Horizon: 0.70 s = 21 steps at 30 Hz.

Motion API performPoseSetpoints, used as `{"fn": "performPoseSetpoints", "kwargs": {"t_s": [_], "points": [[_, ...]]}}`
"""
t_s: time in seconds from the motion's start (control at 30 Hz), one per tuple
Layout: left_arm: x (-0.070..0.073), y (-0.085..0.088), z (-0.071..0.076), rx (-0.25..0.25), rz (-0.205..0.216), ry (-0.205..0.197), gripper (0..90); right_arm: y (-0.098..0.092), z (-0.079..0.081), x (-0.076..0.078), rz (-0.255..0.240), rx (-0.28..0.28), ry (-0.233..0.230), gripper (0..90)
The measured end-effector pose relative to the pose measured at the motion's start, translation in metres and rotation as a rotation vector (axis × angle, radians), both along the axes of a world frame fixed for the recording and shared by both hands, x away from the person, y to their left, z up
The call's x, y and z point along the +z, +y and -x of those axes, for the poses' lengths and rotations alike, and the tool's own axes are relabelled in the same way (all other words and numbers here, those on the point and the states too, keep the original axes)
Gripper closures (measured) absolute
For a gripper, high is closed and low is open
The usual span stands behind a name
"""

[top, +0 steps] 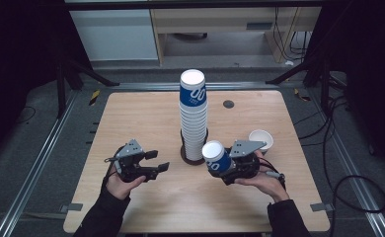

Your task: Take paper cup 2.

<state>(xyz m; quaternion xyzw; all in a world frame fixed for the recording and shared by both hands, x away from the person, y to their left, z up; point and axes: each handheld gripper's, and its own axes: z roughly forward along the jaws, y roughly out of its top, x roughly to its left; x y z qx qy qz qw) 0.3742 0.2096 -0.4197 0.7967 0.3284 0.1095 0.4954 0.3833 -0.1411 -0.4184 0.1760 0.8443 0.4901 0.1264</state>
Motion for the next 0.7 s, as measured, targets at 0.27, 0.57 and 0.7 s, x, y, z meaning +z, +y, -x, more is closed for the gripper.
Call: {"fn": "performPoseSetpoints", "kwargs": {"t_s": [0.27, 0.57, 0.7], "points": [[0.005, -0.008, 0.005, -0.046, 0.0, 0.007, 31.0, 0.015, -0.001, -0.005, 0.037, 0.033, 0.0, 20.8], [0.006, -0.017, 0.009, -0.075, 0.001, 0.011, 29.0, 0.029, -0.002, -0.011, 0.078, 0.053, -0.016, 20.8], [0.006, -0.023, 0.011, -0.101, -0.005, 0.012, 27.4, 0.035, -0.002, -0.014, 0.098, 0.064, -0.018, 20.7]]}}
